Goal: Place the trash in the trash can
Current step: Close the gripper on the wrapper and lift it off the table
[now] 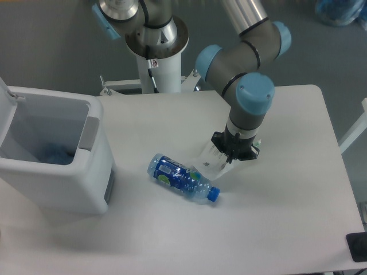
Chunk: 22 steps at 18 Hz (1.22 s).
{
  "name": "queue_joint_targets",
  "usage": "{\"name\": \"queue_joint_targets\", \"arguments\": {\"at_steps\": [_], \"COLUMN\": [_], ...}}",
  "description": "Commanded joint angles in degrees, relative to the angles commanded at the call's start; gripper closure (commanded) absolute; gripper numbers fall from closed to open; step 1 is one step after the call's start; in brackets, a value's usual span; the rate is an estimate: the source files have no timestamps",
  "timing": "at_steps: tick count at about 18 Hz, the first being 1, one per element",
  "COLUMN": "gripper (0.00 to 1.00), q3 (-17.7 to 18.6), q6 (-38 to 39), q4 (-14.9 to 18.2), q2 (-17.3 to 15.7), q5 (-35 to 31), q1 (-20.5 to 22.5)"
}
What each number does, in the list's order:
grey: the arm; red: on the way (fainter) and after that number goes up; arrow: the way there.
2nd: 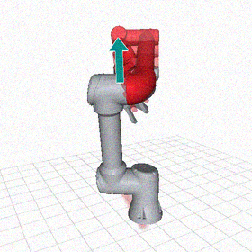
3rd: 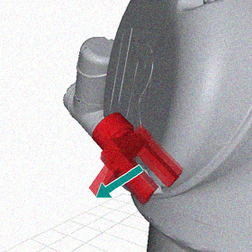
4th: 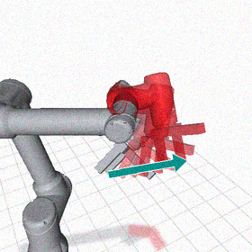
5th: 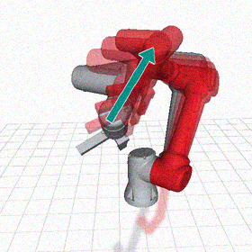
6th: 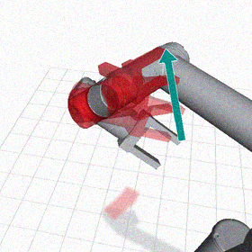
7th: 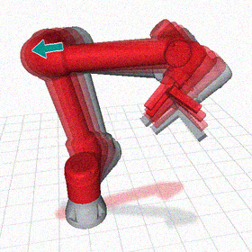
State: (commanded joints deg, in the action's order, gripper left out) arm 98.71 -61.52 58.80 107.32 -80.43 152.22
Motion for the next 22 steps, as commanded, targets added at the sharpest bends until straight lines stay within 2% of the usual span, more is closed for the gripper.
{"name": "queue_joint_targets", "arguments": {"at_steps": [3,8,11,17,22], "gripper": [1.00,1.00,1.00,1.00,1.00], "q3": [-0.5,-1.1,-1.7,-3.6,-3.4], "q6": [0.3,1.2,4.6,12.8,16.2], "q4": [0.7,1.4,1.3,1.3,1.3], "q2": [-2.2,-6.8,-9.3,-12.7,-17.2], "q5": [3.9,16.2,23.9,39.4,46.8], "q1": [1.2,4.7,5.4,4.7,1.3]}}
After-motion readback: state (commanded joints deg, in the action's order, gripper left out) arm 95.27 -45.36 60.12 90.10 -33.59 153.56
